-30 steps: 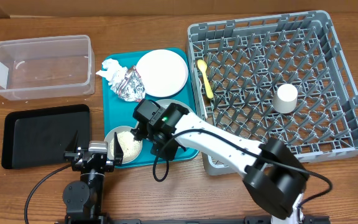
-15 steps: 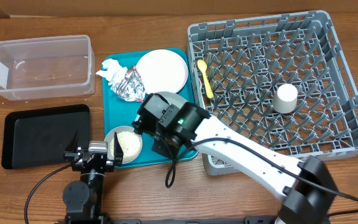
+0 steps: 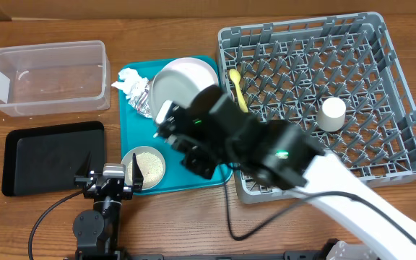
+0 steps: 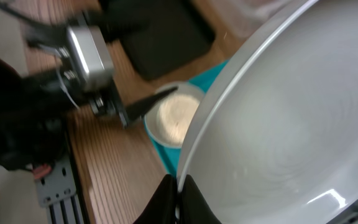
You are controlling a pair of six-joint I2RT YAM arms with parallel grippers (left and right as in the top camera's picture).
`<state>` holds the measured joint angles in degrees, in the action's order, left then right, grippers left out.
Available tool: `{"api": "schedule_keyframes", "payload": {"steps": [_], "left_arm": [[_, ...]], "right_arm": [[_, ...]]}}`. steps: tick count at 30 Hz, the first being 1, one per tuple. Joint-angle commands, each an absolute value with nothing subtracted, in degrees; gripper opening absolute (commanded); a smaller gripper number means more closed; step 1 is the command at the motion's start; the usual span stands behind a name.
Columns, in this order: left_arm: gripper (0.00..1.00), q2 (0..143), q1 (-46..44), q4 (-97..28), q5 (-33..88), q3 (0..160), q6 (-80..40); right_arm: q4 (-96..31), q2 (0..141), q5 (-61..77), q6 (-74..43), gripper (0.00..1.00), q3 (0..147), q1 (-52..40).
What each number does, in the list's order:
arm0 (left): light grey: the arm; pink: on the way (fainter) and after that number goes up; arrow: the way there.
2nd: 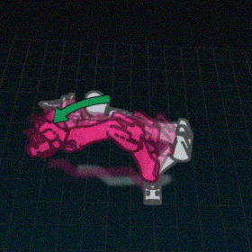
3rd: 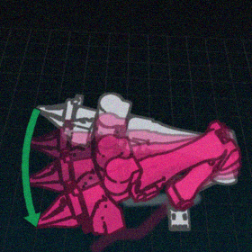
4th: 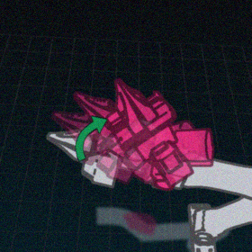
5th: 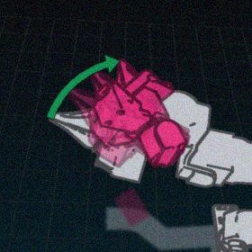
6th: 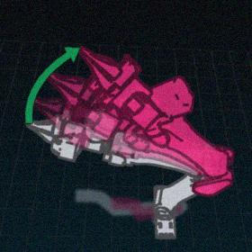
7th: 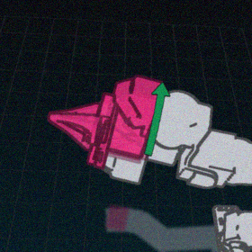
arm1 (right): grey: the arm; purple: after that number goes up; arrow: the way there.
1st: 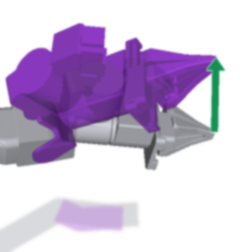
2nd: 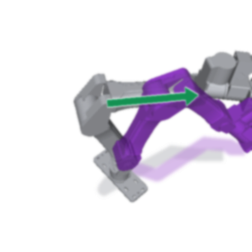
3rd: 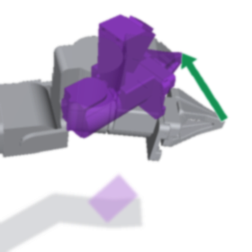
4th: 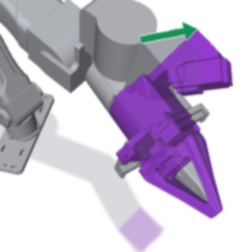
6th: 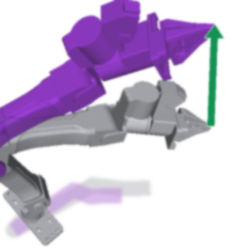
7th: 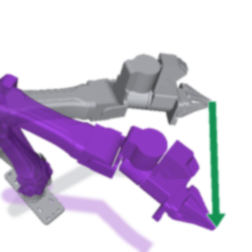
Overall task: Sort waste into correct bins and load items into the dishwasher rack
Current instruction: 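Lift the white plate and carry it to the rack's back right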
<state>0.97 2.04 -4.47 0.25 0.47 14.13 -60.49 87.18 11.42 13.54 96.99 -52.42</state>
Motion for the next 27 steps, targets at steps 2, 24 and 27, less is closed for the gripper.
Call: {"api": "schedule_keyframes", "payload": {"steps": [2, 24, 27], "left_arm": [[1.00, 0.75, 2.61, -4.49, 0.49, 0.34, 14.59], [1.00, 0.75, 2.61, -4.49, 0.49, 0.34, 14.59], [1.00, 0.75, 2.61, -4.47, 0.49, 0.34, 14.59]], "right_arm": [[-60.14, 81.41, 13.32, 13.23, 0.04, 100.71, -43.66], [-81.28, 95.13, 49.78, 54.37, 0.04, 100.57, 5.15], [-81.78, 97.67, 49.63, 58.85, 0.04, 100.57, 5.37]]}}
